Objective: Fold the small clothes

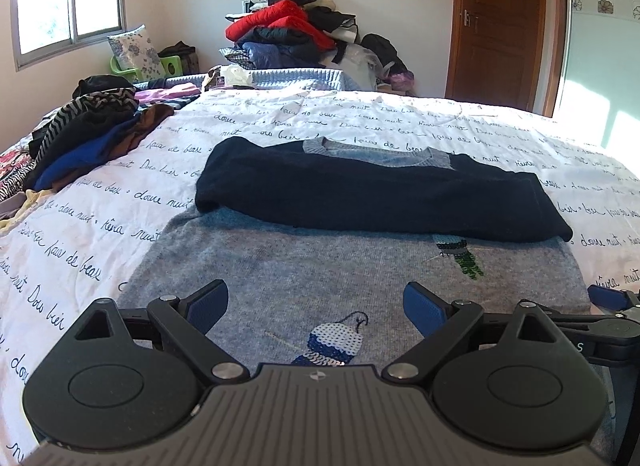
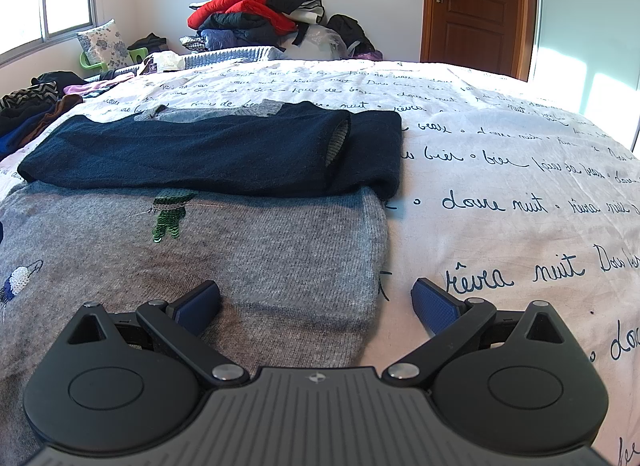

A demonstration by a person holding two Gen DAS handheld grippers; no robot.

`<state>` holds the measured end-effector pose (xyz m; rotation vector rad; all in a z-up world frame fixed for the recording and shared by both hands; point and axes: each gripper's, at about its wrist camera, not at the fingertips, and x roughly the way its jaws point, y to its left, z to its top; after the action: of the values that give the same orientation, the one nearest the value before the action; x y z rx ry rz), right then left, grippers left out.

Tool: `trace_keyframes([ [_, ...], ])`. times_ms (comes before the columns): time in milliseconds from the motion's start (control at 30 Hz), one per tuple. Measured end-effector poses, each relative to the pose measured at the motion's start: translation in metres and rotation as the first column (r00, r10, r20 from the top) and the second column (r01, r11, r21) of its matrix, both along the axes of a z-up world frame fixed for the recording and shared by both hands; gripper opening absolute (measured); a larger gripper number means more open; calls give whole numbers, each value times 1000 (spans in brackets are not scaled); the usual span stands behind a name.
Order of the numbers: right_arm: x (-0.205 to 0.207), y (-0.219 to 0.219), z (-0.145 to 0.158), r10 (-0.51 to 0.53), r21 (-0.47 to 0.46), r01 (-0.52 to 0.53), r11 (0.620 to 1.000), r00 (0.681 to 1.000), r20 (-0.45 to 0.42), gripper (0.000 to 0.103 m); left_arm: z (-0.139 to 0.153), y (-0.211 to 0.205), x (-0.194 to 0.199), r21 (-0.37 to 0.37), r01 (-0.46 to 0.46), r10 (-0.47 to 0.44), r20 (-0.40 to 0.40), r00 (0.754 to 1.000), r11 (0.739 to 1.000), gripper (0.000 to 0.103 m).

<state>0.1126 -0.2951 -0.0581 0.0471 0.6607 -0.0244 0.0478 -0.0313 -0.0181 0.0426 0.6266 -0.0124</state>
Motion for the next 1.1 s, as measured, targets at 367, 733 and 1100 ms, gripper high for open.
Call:
trace_keyframes([
  [367, 0, 0, 0, 0, 0, 0, 1000, 1000, 0, 103, -1, 7, -1, 3, -23, 23, -9, 1000, 1000, 93],
  [733, 0, 0, 0, 0, 0, 0, 1000, 1000, 0, 103, -4, 8, 0, 17, -18, 18, -14, 1000, 1000, 93],
  [1100, 0, 0, 0, 0, 0, 0, 1000, 1000, 0, 103, 2, 26, -14, -5, -29, 30, 11, 1000, 1000, 93],
])
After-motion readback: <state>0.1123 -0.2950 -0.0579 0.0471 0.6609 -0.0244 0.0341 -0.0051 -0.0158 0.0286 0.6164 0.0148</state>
